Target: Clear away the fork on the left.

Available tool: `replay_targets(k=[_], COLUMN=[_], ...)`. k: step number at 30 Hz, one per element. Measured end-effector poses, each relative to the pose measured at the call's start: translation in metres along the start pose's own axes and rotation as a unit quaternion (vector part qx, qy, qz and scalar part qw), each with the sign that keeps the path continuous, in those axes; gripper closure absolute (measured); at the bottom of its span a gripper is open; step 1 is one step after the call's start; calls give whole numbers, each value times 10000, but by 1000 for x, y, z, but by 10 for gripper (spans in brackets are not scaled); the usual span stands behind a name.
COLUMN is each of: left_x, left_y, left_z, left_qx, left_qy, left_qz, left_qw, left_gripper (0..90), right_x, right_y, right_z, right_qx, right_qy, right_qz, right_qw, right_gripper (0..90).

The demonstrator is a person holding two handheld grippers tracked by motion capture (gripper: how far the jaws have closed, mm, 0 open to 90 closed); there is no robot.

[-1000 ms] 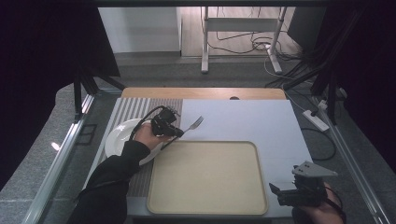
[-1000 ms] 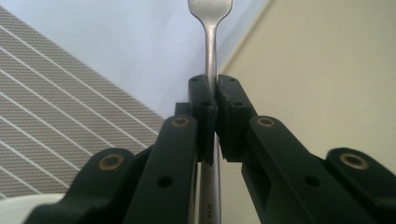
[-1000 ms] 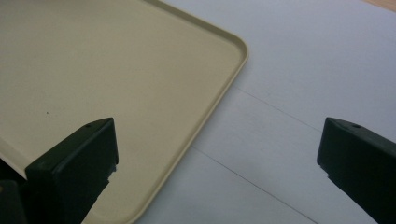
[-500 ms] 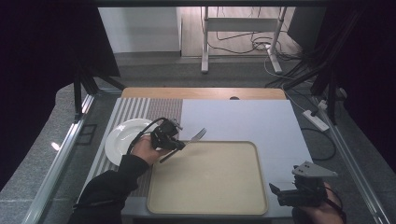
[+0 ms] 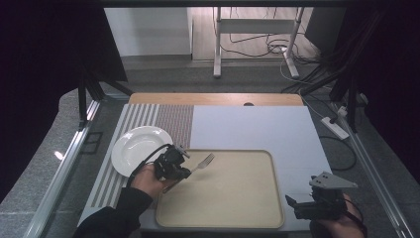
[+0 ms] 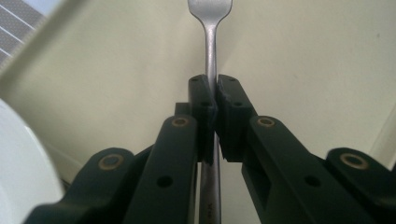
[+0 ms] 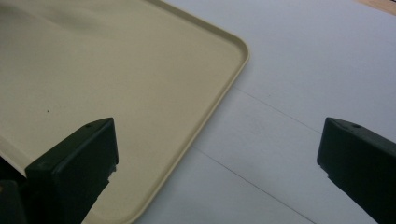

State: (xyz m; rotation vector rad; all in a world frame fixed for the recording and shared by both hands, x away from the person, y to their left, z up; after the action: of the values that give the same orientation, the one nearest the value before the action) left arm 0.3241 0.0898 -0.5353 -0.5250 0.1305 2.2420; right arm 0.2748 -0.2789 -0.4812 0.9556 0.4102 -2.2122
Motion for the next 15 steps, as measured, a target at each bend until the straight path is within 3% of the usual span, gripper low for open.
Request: replay_targets(k=[7,15], left_x=[7,16], left_y=[19,27], left_z=[-10,-29], left_qx=[-82,14], left_qy=[-286,-637], left_qz=[-15,-6], left_qw=[9996,9980], left_gripper=[846,833], right_x=[0,0], right_y=[0,0], right_z=[0,0], right_qx=[7,0], right_qy=[-12,-23], right_qz=[14,41], right_qw=[10000,10000], right_gripper=[0,0])
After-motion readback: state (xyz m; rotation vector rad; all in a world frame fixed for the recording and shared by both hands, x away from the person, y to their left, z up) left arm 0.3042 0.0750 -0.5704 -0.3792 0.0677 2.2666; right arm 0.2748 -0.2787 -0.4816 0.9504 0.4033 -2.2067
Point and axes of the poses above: each handheld gripper's, and its own axes: z roughly backward along the jaws, x roughly out of its underside, y roughly to its right, the point moved 7 cm from there along -z, roughly forward along the jaws, and after that the axes turned 12 degrees about -x, right-handed, at the moved point
